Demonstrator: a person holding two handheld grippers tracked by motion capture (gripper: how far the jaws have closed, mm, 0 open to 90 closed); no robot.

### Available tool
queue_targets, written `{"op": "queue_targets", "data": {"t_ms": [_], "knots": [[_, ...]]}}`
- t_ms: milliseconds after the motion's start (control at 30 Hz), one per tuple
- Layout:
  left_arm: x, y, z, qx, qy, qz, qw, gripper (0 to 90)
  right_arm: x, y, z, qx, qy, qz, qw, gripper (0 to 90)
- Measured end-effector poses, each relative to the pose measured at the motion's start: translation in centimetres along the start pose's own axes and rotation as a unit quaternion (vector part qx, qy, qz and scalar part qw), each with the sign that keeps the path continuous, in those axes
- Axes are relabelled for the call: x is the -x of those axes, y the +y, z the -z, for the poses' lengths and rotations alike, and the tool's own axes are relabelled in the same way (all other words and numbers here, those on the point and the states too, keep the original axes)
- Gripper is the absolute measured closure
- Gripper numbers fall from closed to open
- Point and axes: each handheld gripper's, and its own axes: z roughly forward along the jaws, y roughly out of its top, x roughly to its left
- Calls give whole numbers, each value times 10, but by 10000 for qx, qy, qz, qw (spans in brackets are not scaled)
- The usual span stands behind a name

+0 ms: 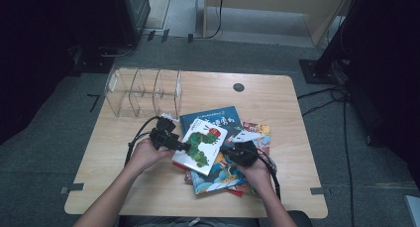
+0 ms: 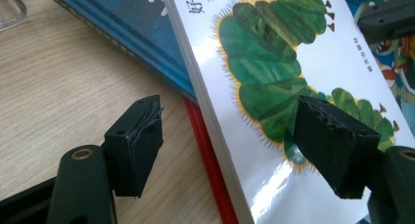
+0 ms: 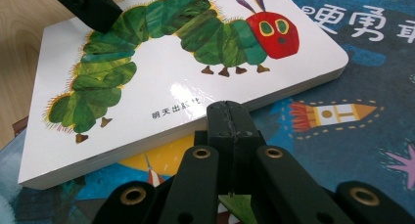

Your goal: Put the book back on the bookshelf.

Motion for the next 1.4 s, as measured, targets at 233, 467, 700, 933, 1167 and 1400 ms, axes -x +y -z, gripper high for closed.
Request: {"op": "queue_targets", "data": {"t_ms": [233,467,700,933,1167,1400], "knots": [[-4,2,-5,-83,-240,140,9996,255,-7,3,-6,-6,32,69,10000,900],[-8,4,-8,-233,-344,329,9986,219,-18,7,-14,-17,65,165,9998,900],[-4,10,0,-555,-51,272,9981,206,-24,10,-19,-19,88,169,9998,900],[6,21,22,-491,269,68,9984,336,-28,11,-21,-29,100,277,9996,900],[24,36,38,-474,-271,62,9985,514,-28,11,-22,-23,85,314,9995,900],[46,54,43,-602,-244,44,9979,677,-29,13,-23,-33,104,429,9990,881]]}}
